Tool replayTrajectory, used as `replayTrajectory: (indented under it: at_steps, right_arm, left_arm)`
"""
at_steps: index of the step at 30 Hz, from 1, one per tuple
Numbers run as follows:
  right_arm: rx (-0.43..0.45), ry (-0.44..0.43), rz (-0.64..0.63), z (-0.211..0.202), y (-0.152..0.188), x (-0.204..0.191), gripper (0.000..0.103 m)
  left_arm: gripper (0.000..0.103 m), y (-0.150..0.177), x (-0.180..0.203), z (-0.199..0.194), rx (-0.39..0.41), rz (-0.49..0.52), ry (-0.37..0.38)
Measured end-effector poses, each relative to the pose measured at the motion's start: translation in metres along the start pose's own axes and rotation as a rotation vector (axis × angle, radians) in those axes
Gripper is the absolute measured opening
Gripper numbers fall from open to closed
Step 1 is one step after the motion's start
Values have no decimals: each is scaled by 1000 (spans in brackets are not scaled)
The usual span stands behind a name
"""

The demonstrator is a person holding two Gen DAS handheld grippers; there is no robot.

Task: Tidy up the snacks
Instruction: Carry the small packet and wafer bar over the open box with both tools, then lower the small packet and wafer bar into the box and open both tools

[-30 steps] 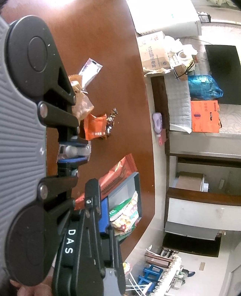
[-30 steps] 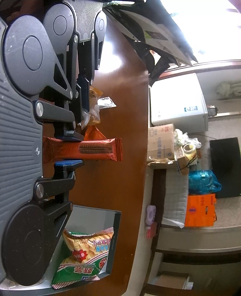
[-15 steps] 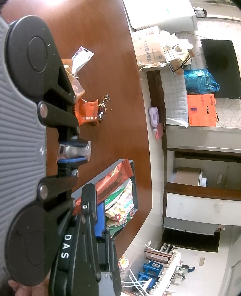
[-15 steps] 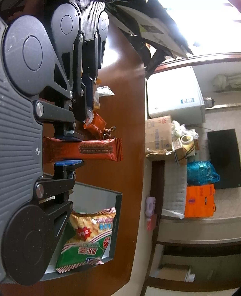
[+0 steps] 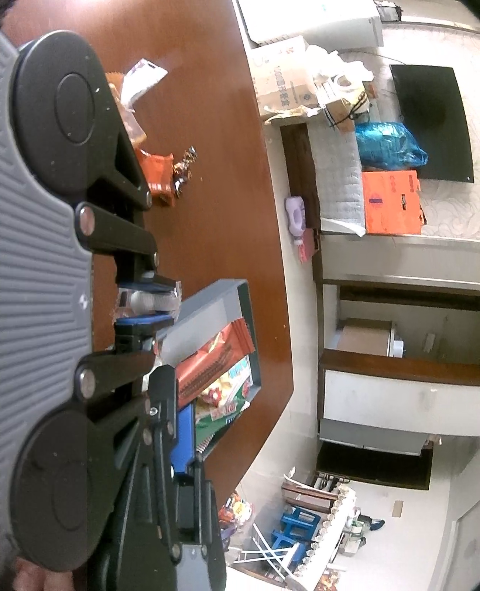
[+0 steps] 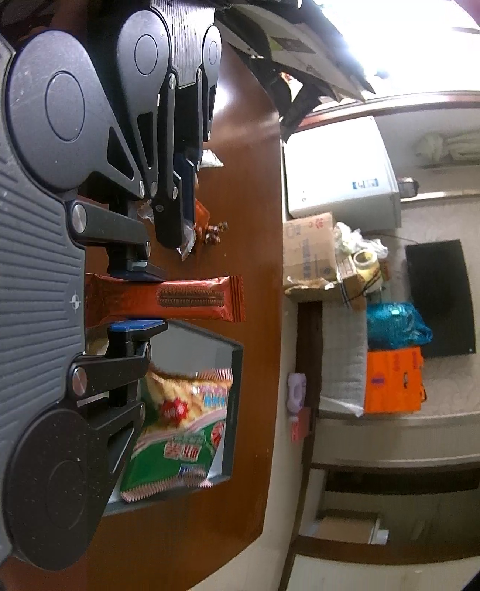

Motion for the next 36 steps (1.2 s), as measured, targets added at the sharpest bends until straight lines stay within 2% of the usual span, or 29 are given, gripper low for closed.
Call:
replayTrajectory:
  at_steps: [21,36]
  right_arm:
    - [5,87,65,-21,11,53,23]
    - [-14,123,82,-21,19,73,23]
  left_arm:
    - [10,-5,62,20,18,34,102]
    - [10,-6,83,44,-1,43,142]
Point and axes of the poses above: each gripper's, at about its wrist camera, not at the fingertips, and z roughly the way its jaws point, x to its right, y to its underside, the point moved 9 cm from there along z, roughly the way its jaws point, and after that the axes turned 6 degrees about -y, right-handed, at the moved point
